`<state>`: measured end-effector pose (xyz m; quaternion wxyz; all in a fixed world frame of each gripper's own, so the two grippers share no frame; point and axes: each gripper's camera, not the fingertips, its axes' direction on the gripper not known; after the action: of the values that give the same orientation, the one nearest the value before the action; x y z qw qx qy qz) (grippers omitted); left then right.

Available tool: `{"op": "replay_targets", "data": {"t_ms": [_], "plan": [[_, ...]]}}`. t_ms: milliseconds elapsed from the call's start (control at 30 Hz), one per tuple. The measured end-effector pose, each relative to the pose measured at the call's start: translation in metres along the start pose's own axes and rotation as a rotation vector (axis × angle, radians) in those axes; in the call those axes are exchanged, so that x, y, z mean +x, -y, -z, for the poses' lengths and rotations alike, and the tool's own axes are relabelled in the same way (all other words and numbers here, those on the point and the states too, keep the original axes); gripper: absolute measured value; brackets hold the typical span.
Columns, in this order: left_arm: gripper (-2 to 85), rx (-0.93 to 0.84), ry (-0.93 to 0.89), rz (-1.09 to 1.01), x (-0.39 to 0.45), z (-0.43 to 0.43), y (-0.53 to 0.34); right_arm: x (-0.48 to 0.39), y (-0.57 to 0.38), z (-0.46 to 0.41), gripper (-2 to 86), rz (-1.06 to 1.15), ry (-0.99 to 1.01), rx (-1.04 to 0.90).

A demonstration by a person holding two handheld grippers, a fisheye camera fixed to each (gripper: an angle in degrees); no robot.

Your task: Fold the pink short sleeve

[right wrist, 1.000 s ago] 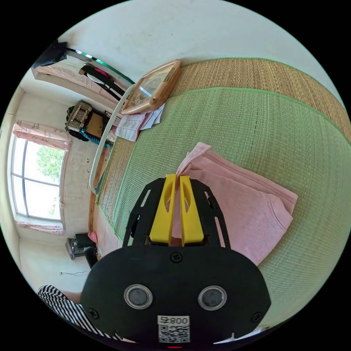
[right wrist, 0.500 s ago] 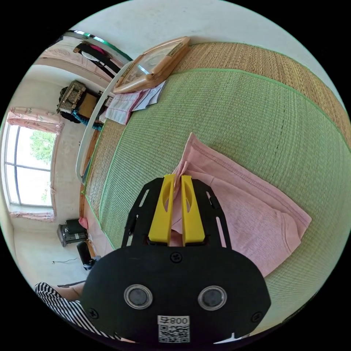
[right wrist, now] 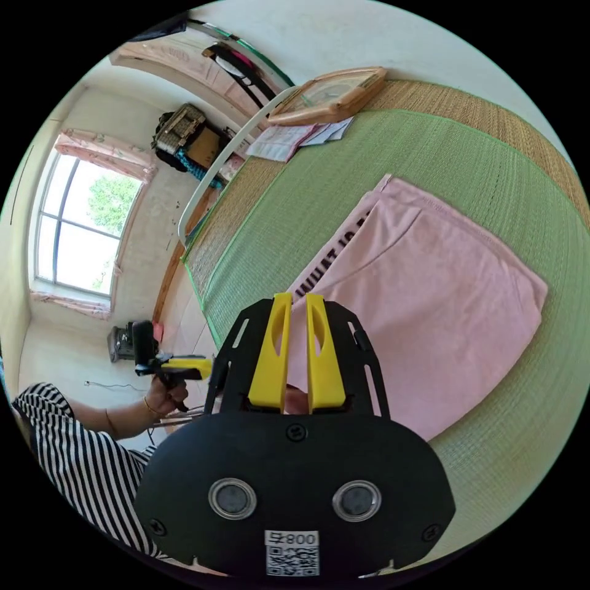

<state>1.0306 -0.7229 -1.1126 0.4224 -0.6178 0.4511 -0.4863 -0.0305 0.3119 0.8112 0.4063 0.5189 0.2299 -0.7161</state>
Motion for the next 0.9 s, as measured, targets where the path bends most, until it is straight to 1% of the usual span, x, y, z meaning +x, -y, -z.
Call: {"op": "replay_targets", "data": {"t_ms": [100, 200, 267, 333, 400, 533, 633, 700, 833, 900], "plan": [[0.9, 0.005, -0.006, -0.012, 0.0, -0.007, 0.006, -0.036, -0.045, -0.008, 3.4, 0.03, 0.011, -0.084], [0.6, -0.035, 0.092, -0.016, -0.004, -0.019, 0.01, -0.065, -0.079, -0.023, 3.2, 0.034, -0.012, -0.166], [0.5, -0.048, 0.095, -0.007, -0.007, -0.021, 0.011, -0.082, -0.097, -0.037, 2.9, 0.025, -0.016, -0.24], [0.5, -0.007, 0.06, -0.006, 0.0, -0.01, 0.011, -0.098, -0.107, -0.029, 2.7, 0.022, 0.005, -0.228], [0.6, 0.009, 0.083, -0.04, 0.014, -0.001, 0.011, -0.119, -0.116, -0.015, 2.6, 0.046, -0.002, -0.2], [1.4, -0.013, 0.119, -0.078, 0.029, 0.002, 0.016, -0.163, -0.14, 0.0, 3.0, 0.083, -0.072, -0.215], [3.2, -0.023, 0.218, -0.092, 0.04, 0.005, 0.024, -0.192, -0.153, 0.002, 4.1, 0.105, -0.115, -0.224], [3.8, -0.018, 0.247, -0.113, 0.048, 0.01, 0.025, -0.213, -0.16, 0.004, 5.4, 0.138, -0.15, -0.22], [1.8, -0.086, 0.305, -0.121, 0.052, 0.006, 0.035, -0.255, -0.171, -0.003, 6.1, 0.209, -0.276, -0.25], [1.1, -0.088, 0.316, -0.104, 0.053, 0.009, 0.04, -0.267, -0.176, -0.009, 5.6, 0.226, -0.32, -0.273]]}}
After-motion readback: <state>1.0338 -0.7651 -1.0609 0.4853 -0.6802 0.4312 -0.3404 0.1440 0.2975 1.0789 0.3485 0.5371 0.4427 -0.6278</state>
